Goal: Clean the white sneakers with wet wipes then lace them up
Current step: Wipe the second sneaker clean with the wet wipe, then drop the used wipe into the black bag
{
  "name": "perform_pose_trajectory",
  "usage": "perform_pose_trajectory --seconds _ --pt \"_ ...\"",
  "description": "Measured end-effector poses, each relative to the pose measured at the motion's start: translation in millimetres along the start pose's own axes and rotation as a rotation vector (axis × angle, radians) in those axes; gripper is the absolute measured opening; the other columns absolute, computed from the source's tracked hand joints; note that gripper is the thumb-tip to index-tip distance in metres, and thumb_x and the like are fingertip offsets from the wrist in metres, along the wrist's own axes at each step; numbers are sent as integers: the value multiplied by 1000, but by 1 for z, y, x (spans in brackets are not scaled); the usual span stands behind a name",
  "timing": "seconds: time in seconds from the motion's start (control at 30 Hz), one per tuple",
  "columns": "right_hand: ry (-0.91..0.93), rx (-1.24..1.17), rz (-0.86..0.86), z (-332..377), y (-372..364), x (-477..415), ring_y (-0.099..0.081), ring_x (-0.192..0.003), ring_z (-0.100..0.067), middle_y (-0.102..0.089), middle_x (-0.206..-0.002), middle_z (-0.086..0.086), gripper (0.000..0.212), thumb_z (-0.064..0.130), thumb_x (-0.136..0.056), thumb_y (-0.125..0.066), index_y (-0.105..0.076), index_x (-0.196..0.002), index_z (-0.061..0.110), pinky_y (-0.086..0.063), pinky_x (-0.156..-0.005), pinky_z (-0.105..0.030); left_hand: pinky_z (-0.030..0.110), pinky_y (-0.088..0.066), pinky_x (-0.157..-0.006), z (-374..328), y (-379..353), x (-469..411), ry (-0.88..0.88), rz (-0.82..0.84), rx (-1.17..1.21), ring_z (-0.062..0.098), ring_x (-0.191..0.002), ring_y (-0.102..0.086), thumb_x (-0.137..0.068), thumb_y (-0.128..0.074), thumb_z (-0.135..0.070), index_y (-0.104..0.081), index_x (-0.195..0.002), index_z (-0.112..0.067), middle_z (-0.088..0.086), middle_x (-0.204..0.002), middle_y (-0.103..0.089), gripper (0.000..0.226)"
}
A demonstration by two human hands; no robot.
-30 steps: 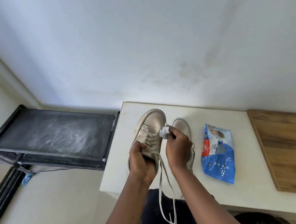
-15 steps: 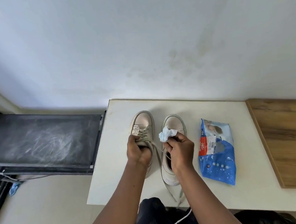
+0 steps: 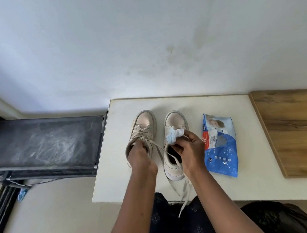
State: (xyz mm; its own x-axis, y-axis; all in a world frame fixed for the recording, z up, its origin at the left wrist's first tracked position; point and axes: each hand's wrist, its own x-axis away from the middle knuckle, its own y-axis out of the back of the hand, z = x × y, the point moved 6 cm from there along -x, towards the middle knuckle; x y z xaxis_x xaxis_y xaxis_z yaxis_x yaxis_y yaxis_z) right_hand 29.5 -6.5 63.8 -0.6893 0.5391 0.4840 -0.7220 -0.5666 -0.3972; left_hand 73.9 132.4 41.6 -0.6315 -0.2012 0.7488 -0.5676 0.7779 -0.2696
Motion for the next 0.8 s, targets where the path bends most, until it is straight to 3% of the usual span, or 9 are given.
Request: perform_pose_trajectory --seconds 0.07,0.13,0.2,0.3,0.47,0.6,0.67,0.73,0.8 --pt "-1 14 -12 6 13 5 -66 -70 -23 -68 -78 -12 30 -20 -77 -53 -66 -93 2 -55 -58 -27 18 -46 -67 9 2 32 -157 30 -136 13 -74 -55 -89 -48 -2 -61 -84 -7 -3 -78 -59 15" --pt "33 53 -22 16 31 11 -64 -65 -21 -67 -74 -11 27 -19 -76 -54 -65 -87 3 -53 -57 -27 23 -47 -72 32 -4 57 -230 167 -252 16 -78 -57 -87 -51 -4 -64 -89 -15 2 -82 -64 17" --pt "83 91 -35 26 54 19 -63 -66 -20 -66 -74 -11 23 -17 -77 -55 -66 -85 2 -52 -61 -29 33 -47 -78 64 -15 78 -203 328 -408 16 -82 -60 -80 -58 -13 -68 -98 -20 2 -91 -69 22" --pt "167 148 -102 39 109 29 -63 -66 -16 -69 -68 -4 21 -15 -78 -57 -69 -82 2 -52 -65 -29 26 -47 -71 111 -27 109 -154 496 -554 7 -79 -62 -87 -55 -10 -68 -102 -24 -6 -88 -71 24" --pt "188 262 -308 45 221 40 -61 -70 -21 -70 -65 -1 34 -13 -75 -61 -73 -67 17 -51 -71 -35 25 -52 -71 200 -34 134 -59 623 -819 16 -88 -65 -91 -58 -32 -63 -115 -24 2 -103 -68 25" --pt "132 424 -487 39 315 58 -64 -70 -20 -70 -70 -4 27 -6 -76 -65 -71 -65 18 -51 -69 -32 41 -55 -86 291 -36 147 26 733 -1137 22 -89 -67 -86 -63 -32 -69 -101 -18 6 -94 -71 21" --pt "85 502 -523 33 351 63 -65 -73 -17 -70 -72 -1 28 -6 -76 -64 -71 -68 19 -53 -69 -29 42 -55 -85 331 -33 146 98 748 -1226 26 -91 -67 -86 -64 -24 -67 -87 -14 11 -94 -70 11" --pt "14 575 -554 21 385 61 -66 -73 -17 -70 -72 0 30 -6 -76 -63 -70 -66 21 -53 -69 -28 42 -56 -83 365 -28 145 135 736 -1344 27 -89 -67 -89 -61 -18 -60 -72 -17 15 -95 -69 18" --pt "-84 638 -582 5 414 59 -66 -74 -21 -70 -76 -6 23 -4 -78 -60 -72 -72 15 -53 -68 -28 39 -57 -80 392 -20 142 145 736 -1464 26 -84 -65 -91 -56 -14 -60 -70 -15 14 -92 -67 21"
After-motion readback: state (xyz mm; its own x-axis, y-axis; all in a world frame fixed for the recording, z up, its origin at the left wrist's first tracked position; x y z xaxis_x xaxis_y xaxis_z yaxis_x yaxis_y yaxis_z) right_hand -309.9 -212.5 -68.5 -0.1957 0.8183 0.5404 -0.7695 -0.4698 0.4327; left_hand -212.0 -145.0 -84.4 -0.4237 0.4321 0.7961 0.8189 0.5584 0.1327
